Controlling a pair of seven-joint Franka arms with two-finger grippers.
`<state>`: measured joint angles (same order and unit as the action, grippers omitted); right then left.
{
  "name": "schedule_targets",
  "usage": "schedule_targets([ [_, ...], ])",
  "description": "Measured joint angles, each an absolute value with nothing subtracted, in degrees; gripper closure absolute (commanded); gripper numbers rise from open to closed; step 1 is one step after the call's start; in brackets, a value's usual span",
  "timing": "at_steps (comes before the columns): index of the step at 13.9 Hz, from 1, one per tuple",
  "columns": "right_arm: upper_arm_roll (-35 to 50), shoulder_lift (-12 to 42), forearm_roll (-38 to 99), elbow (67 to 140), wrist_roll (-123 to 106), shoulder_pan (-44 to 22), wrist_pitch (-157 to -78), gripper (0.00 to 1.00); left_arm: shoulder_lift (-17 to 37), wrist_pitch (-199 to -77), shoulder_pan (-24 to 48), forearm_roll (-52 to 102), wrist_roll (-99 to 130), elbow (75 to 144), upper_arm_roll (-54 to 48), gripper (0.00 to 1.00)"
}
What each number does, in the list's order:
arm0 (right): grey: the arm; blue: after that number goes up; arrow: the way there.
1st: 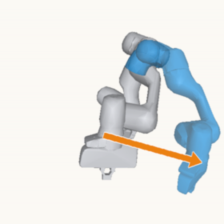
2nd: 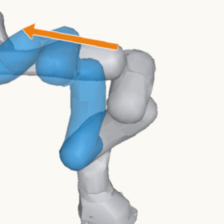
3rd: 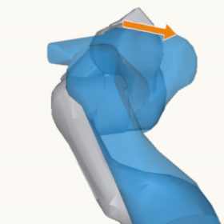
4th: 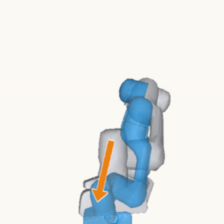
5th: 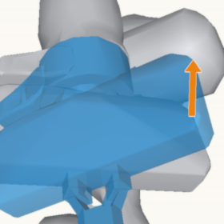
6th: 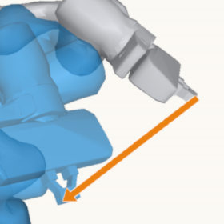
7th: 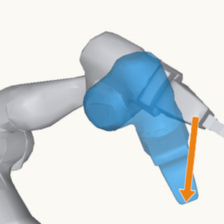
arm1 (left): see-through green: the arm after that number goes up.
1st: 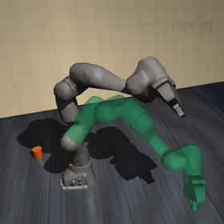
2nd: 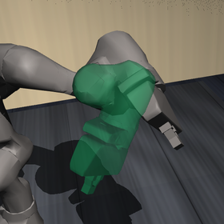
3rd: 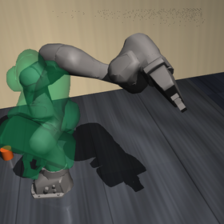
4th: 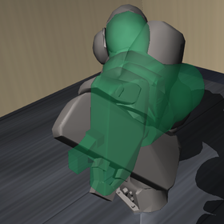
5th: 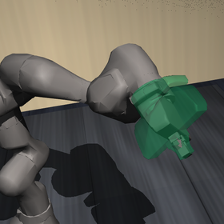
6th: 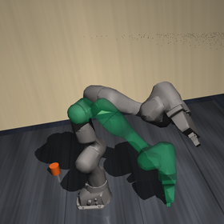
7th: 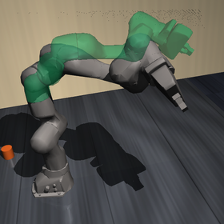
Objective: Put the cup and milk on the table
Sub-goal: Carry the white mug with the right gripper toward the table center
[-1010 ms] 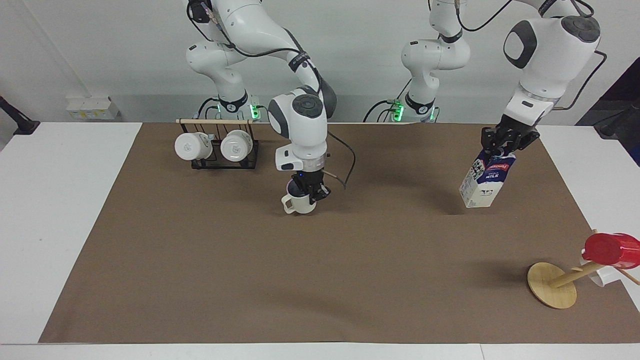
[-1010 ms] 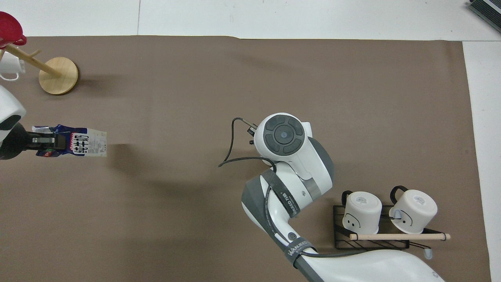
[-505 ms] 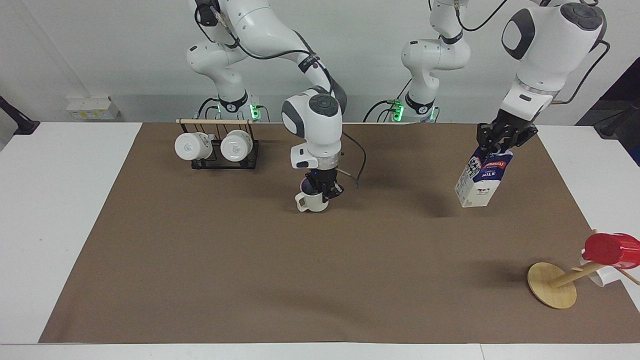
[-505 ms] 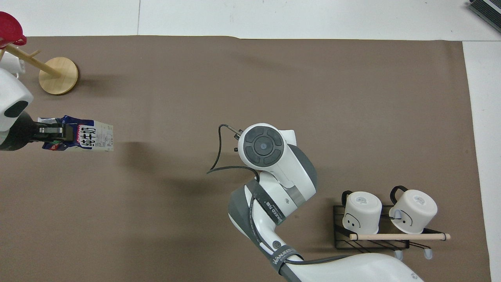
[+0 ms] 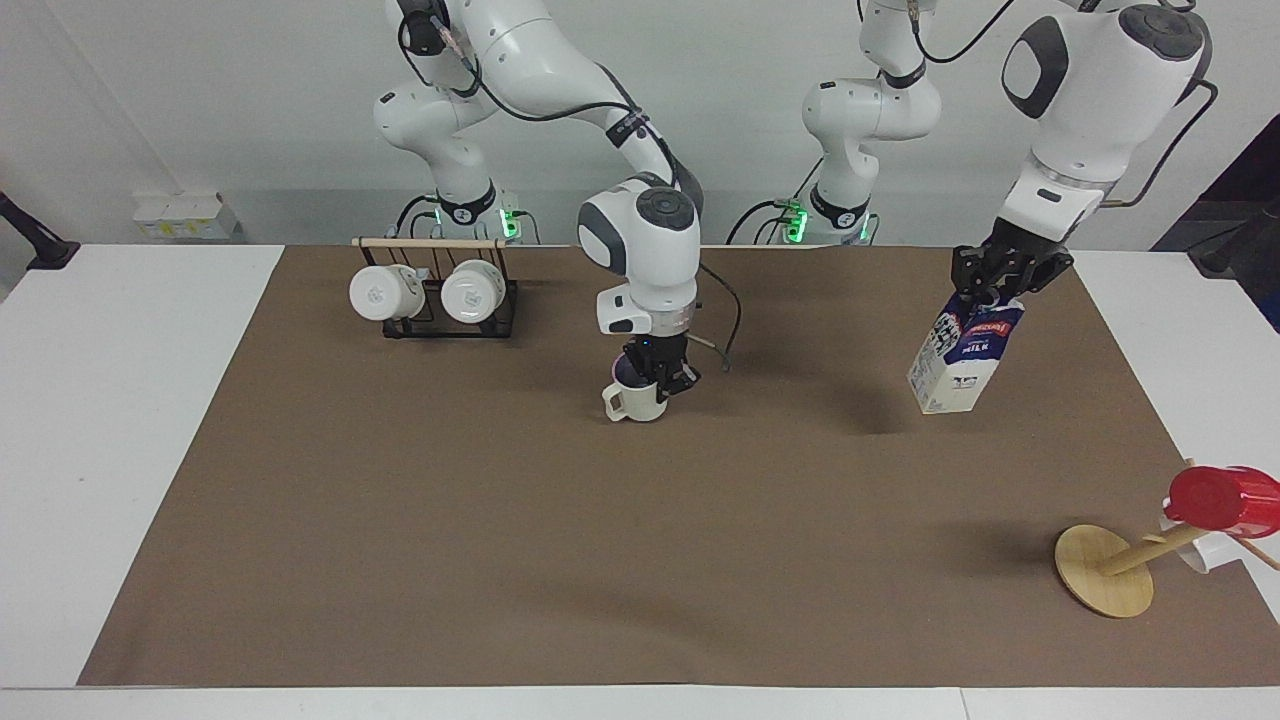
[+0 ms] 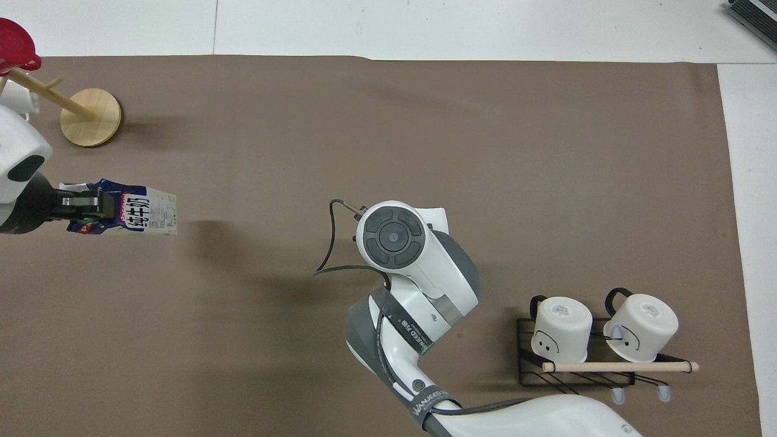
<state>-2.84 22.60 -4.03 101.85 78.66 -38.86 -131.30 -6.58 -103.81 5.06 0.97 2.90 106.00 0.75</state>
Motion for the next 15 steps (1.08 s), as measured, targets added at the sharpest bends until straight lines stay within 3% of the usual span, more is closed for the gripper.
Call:
schedule_targets([
  [5,-2.87,22.63,-4.03,101.85,78.77,-38.85,-131.74,1.0,-6.58,-103.78,5.07,1.09,3.05,106.0,0.71,0.57],
  [12,-2.93,23.07,-4.02,101.87,79.07,-38.79,-133.12,0.57,-6.58,-103.7,5.07,1.13,3.08,106.0,0.68,0.57],
  [15,-2.95,23.07,-4.07,101.79,79.08,-38.79,-133.13,0.18,-6.58,-103.61,5.07,1.13,3.09,106.0,0.65,0.57],
])
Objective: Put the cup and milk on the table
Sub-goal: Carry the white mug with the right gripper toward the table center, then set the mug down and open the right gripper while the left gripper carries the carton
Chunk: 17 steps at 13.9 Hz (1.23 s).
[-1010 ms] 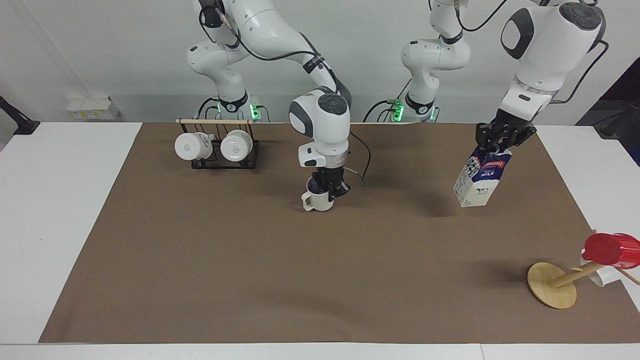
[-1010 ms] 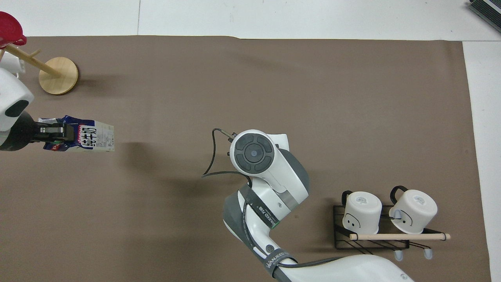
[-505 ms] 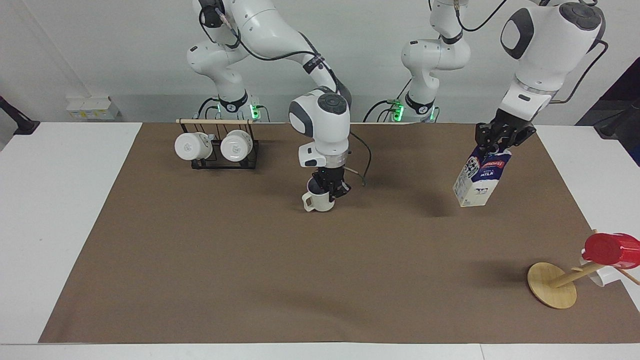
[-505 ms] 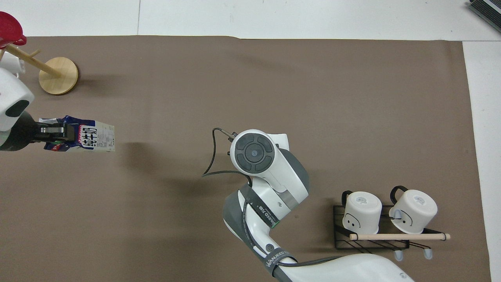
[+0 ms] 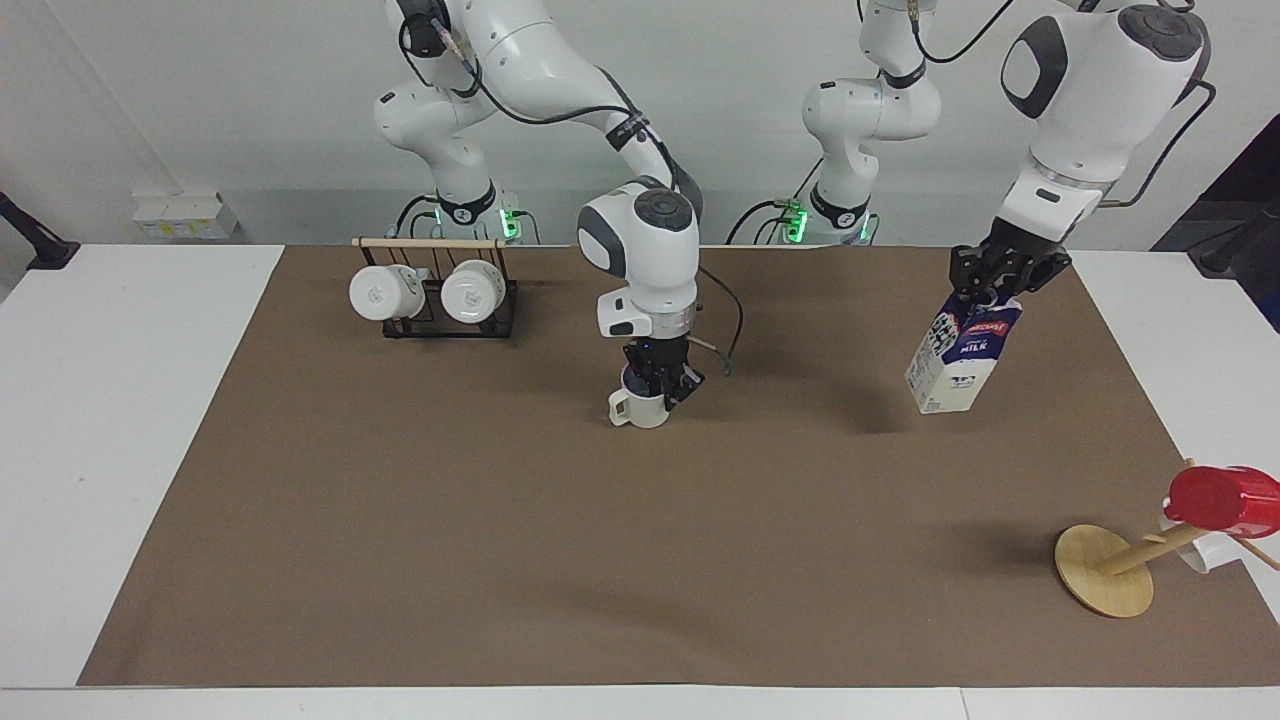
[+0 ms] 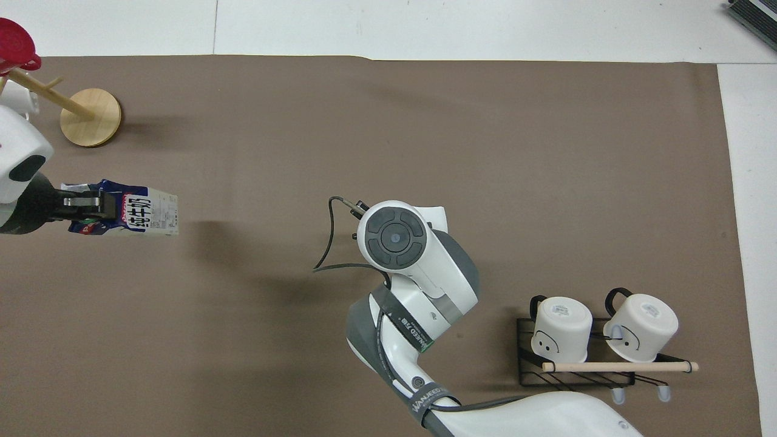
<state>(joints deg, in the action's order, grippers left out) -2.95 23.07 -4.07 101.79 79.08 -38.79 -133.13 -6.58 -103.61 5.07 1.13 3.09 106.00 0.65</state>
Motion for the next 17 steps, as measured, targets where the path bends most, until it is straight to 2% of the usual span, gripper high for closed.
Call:
schedule_targets([
  [3,-3.41,22.09,-4.13,100.52,78.55,-38.57,-133.08,0.06,-6.59,-103.32,5.51,1.16,4.12,106.0,0.52,0.57],
  [5,-3.77,19.21,-4.13,99.98,75.69,-37.64,-130.94,0.05,-6.59,-103.04,6.83,1.2,6.15,105.95,0.35,0.57],
  [10,-3.8,9.13,-2.08,99.76,58.91,-31.71,-118.83,0.05,-6.62,-102.56,14.73,1.29,16.33,105.46,-0.27,0.57],
  [14,-3.87,4.64,-0.74,99.87,42.1,-25.45,-110.02,0.05,-6.08,-102.77,23.55,1.36,24.47,105.48,-0.56,0.57],
  [17,-4.0,1.9,-0.31,99.95,28.47,-19.69,-103.67,0.05,-4.34,-105.3,27.35,1.36,28.37,106.31,-0.66,0.57],
])
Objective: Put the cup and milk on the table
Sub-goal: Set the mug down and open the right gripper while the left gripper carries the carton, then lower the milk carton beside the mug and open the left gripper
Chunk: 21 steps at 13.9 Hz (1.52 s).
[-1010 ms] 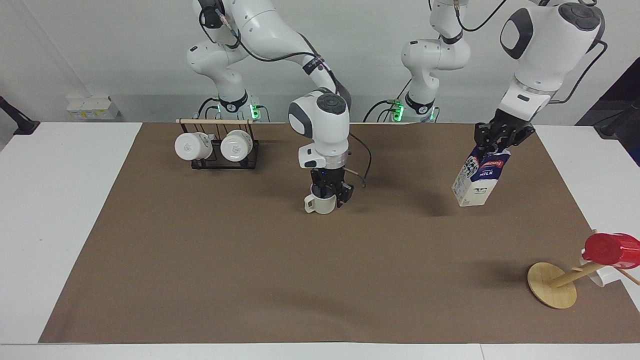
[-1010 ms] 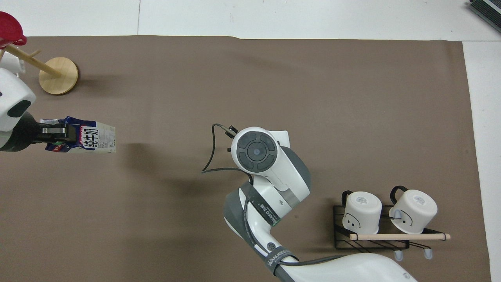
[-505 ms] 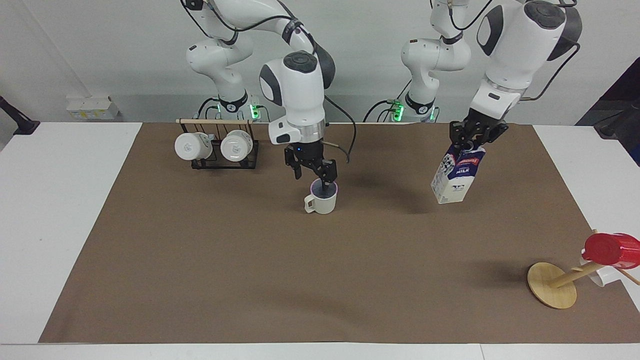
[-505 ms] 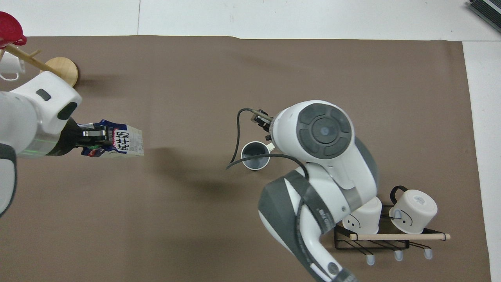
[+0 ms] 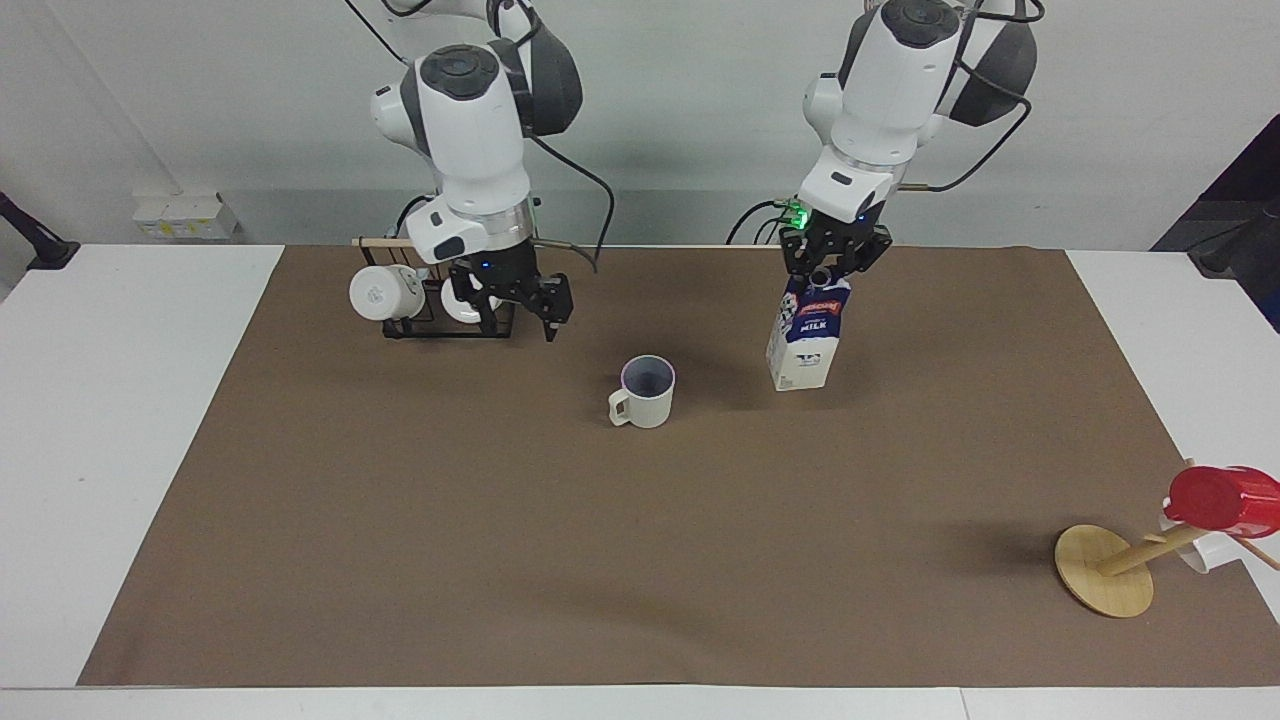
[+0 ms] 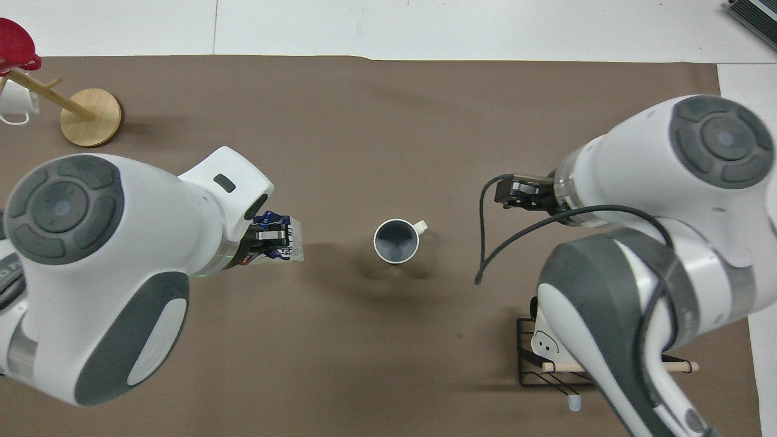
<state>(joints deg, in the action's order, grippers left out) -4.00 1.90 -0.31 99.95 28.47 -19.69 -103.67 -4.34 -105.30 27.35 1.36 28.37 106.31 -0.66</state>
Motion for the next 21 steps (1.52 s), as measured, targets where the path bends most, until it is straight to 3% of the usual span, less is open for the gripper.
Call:
schedule_targets([
  [6,-4.26,-1.76,-0.21,100.22,8.45,-7.33,-100.02,0.04,1.18,-112.72,32.47,1.38,34.98,107.94,-0.63,0.57],
  [11,-4.32,-3.52,-0.18,100.18,1.59,-3.17,-98.7,0.04,4.23,-116.0,36.82,1.38,42.56,108.88,-0.68,0.55],
  [12,-4.33,-3.89,-0.19,99.97,0.79,-2.46,-98.08,0.04,4.26,-116.36,36.97,1.38,42.64,109.19,-0.61,0.52],
  [13,-4.36,-4.14,-0.19,99.0,0.06,-1.73,-96.87,0.04,4.26,-116.51,36.99,1.38,42.65,109.3,-0.52,0.39],
  [15,-4.51,-4.24,-0.18,95.36,-2.12,-0.57,-92.7,0.04,4.26,-116.65,36.99,1.38,42.65,109.3,-0.34,0.02],
  [21,-5.53,-4.24,-0.18,91.22,-5.29,1.16,-87.3,0.0,3.98,-117.0,36.98,1.38,42.43,109.13,0.01,0.0],
])
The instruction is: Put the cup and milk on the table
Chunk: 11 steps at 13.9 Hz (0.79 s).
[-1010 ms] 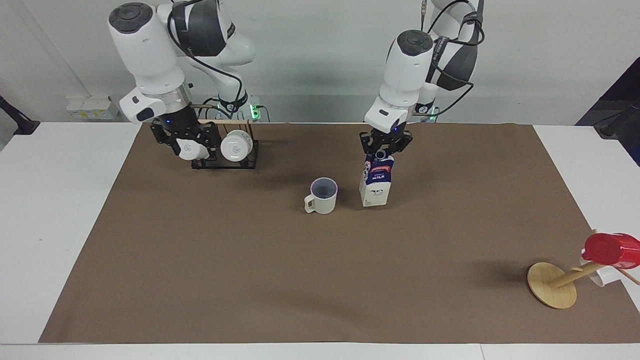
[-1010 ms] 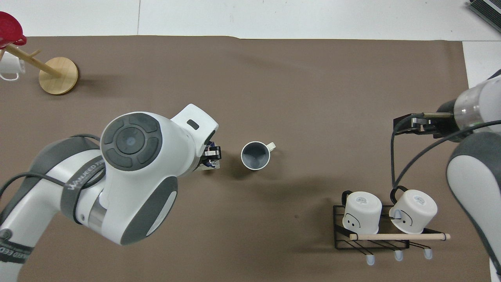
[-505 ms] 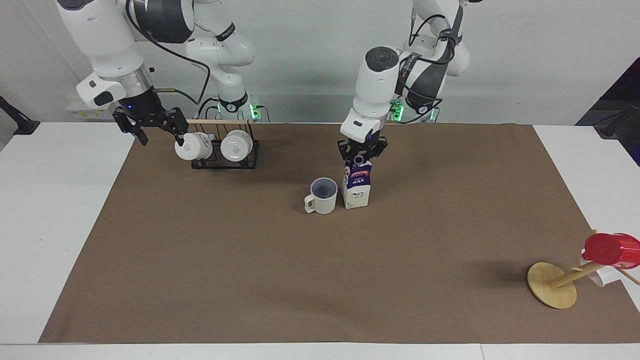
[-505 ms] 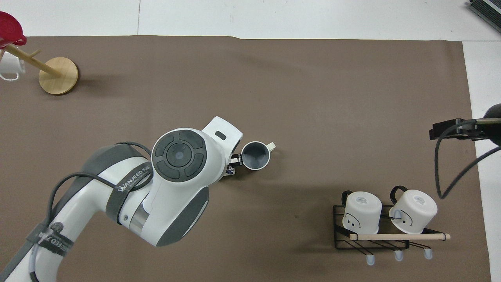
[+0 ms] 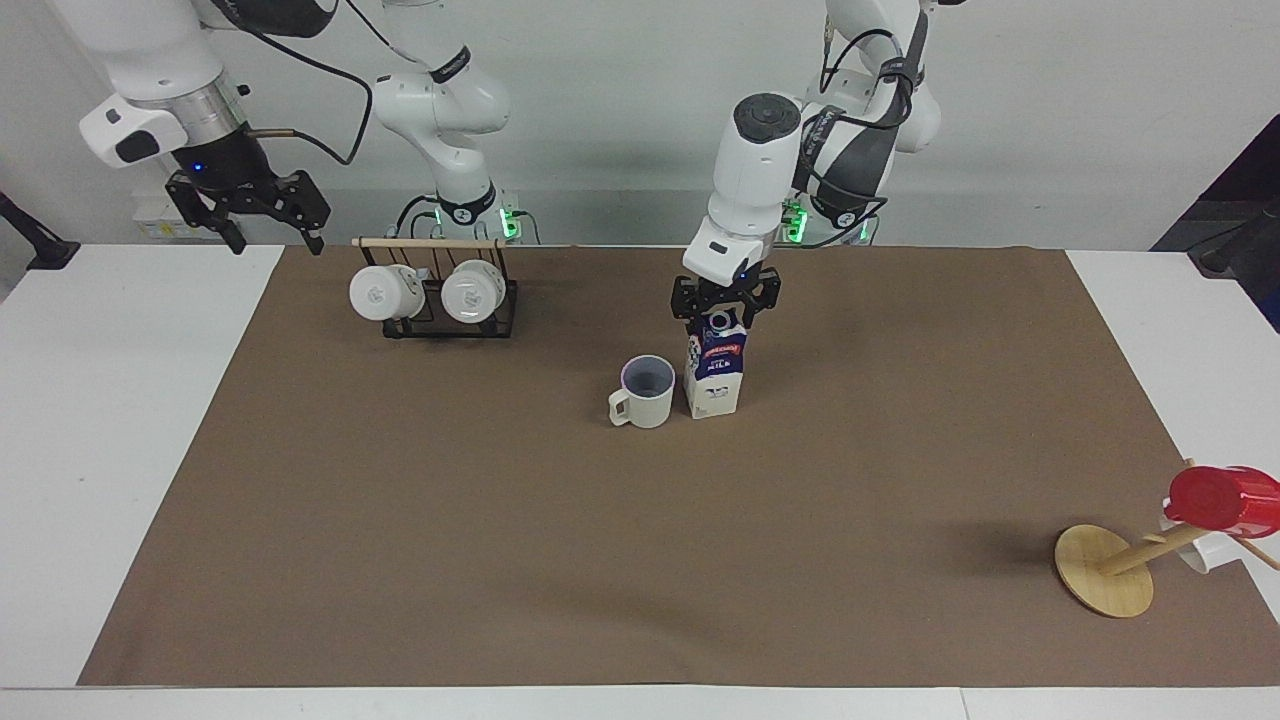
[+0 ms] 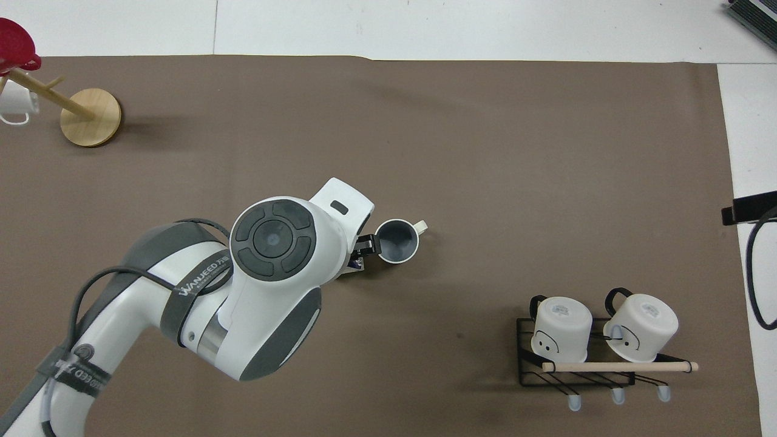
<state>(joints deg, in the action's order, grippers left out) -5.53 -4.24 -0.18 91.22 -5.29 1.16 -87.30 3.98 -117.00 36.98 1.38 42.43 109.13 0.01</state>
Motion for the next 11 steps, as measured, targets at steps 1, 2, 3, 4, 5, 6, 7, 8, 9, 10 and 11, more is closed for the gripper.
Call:
schedule_targets([
  [1,-5.35,-4.25,-0.19,89.73,-5.29,1.11,-85.79,0.0,3.53,-116.95,36.97,1.38,41.64,108.92,0.4,0.0],
  [2,-5.11,-4.26,-0.19,88.54,-5.29,1.09,-84.91,0.0,2.93,-116.55,36.83,1.38,40.87,108.67,0.81,0.0],
  [3,-4.86,-4.26,-0.19,87.75,-5.29,1.05,-84.4,0.0,2.11,-115.21,36.19,1.38,40.02,108.19,1.1,0.0],
  [4,-4.66,-4.26,-0.19,87.38,-5.0,0.99,-84.28,0.0,1.15,-112.92,35.22,1.38,38.82,107.44,1.34,0.0],
  [5,-4.51,-4.25,-0.19,87.32,-4.39,0.91,-84.31,0.0,0.02,-110.25,34.17,1.38,37.6,106.5,1.55,0.0],
  [6,-4.4,-4.25,-0.19,87.34,-3.78,0.69,-84.38,0.0,-1.28,-107.19,32.92,1.38,36.18,105.43,1.6,0.0],
  [7,-4.35,-4.25,-0.2,87.39,-3.66,0.26,-84.41,0.0,-2.67,-104.25,31.6,1.37,34.12,104.57,1.62,0.0],
  [8,-4.26,-4.25,-0.24,87.39,-3.66,0.01,-84.27,0.0,-4.14,-101.61,30.01,1.37,31.04,103.96,1.66,0.0],
  [9,-4.24,-4.26,-0.3,87.36,-3.66,-0.17,-83.83,0.0,-5.74,-99.32,28.02,1.36,27.2,103.58,1.72,0.0],
  [10,-4.24,-4.28,-0.33,87.31,-3.66,-0.29,-83.28,0.0,-7.4,-97.21,25.69,1.35,22.91,103.42,1.84,0.0],
  [11,-4.24,-4.29,-0.33,87.3,-3.66,-0.41,-83.24,0.0,-9.0,-95.23,23.05,1.35,18.42,103.39,1.99,0.0],
])
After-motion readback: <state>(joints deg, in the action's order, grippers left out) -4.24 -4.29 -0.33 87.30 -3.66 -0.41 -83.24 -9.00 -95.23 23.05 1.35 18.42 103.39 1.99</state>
